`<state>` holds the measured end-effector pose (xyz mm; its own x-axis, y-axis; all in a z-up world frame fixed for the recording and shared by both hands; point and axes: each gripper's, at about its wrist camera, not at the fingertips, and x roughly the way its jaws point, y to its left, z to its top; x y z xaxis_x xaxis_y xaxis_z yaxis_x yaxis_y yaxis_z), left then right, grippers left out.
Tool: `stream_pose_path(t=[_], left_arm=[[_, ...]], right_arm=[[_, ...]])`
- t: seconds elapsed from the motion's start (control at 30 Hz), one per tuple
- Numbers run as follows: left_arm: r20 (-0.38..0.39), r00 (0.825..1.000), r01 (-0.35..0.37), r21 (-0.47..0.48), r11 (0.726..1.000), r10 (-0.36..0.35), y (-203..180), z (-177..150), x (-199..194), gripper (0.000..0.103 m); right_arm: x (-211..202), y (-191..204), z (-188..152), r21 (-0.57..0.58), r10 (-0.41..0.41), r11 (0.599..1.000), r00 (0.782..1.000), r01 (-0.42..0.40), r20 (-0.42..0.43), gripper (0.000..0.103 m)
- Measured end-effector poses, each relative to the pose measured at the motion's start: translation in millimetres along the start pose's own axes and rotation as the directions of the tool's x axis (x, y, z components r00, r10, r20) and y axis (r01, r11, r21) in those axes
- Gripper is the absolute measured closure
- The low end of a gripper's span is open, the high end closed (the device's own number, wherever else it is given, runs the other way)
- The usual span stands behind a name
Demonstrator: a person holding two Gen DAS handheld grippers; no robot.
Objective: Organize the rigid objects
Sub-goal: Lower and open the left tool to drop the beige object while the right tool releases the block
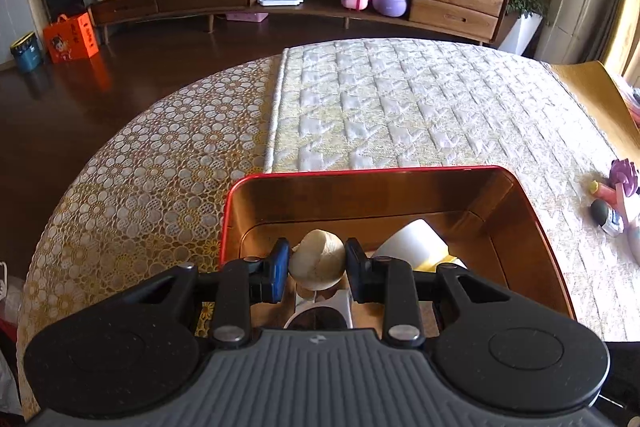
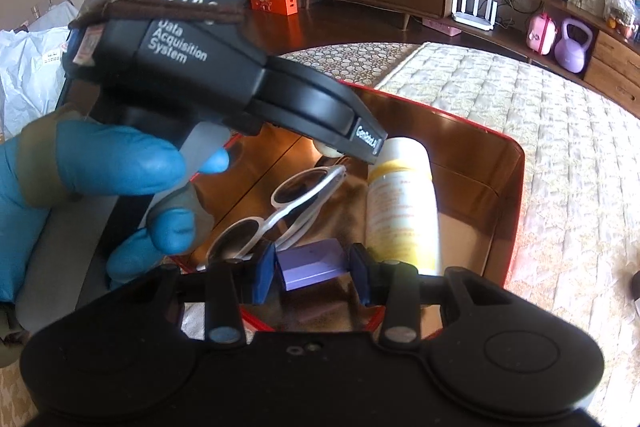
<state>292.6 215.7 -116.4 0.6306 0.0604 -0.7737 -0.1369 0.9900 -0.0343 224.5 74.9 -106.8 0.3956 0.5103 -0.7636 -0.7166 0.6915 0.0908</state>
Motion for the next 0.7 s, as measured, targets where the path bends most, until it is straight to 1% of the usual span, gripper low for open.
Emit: stream_pose_path(t=[0.13,0.3,0.47,0.57,0.6,0.63,0.67,0.7], left_arm=[[-0.014,1.000,0.010,0.009,1.000,-0.010,-3.4,1.2,3.5,0.074],[-0.018,1.000,0.005,0.011,1.000,-0.005,-5.3,0.7,4.2,0.074],[-0.027,0.999,0.030,-0.032,0.999,-0.031,1.5,1.8,1.4,0.073],[-0.032,0.998,0.046,-0.069,0.997,-0.049,7.0,1.1,-3.1,0.073],[-0.029,0.998,0.053,-0.077,0.996,-0.055,8.7,0.7,-5.3,0.071],[-0.024,0.998,0.056,-0.083,0.995,-0.058,10.3,0.0,-7.9,0.065],[-0.019,0.998,0.052,-0.087,0.995,-0.054,11.2,-0.7,-10.8,0.059],[-0.007,0.999,0.053,-0.091,0.994,-0.054,12.5,-2.2,-15.2,0.048]], right_arm=[[0.2,-2.8,1.3,0.028,0.006,1.000,1.000,-0.006,-0.005,0.062],[-2.2,-3.5,1.0,0.047,0.008,0.999,1.000,-0.008,-0.003,0.062],[-8.6,-3.4,-2.0,0.062,0.013,0.998,1.000,-0.013,-0.001,0.061],[-14.6,-4.2,-2.8,0.077,0.019,0.997,1.000,-0.020,0.011,0.059],[-16.8,-4.8,-3.0,0.081,0.022,0.996,1.000,-0.024,0.015,0.058],[-19.5,-5.2,-3.3,0.085,0.025,0.996,0.999,-0.027,0.020,0.057],[-22.4,-6.0,-4.3,0.089,0.027,0.996,0.999,-0.029,0.024,0.056],[-25.2,-6.3,-5.1,0.093,0.027,0.995,0.999,-0.029,0.027,0.056]])
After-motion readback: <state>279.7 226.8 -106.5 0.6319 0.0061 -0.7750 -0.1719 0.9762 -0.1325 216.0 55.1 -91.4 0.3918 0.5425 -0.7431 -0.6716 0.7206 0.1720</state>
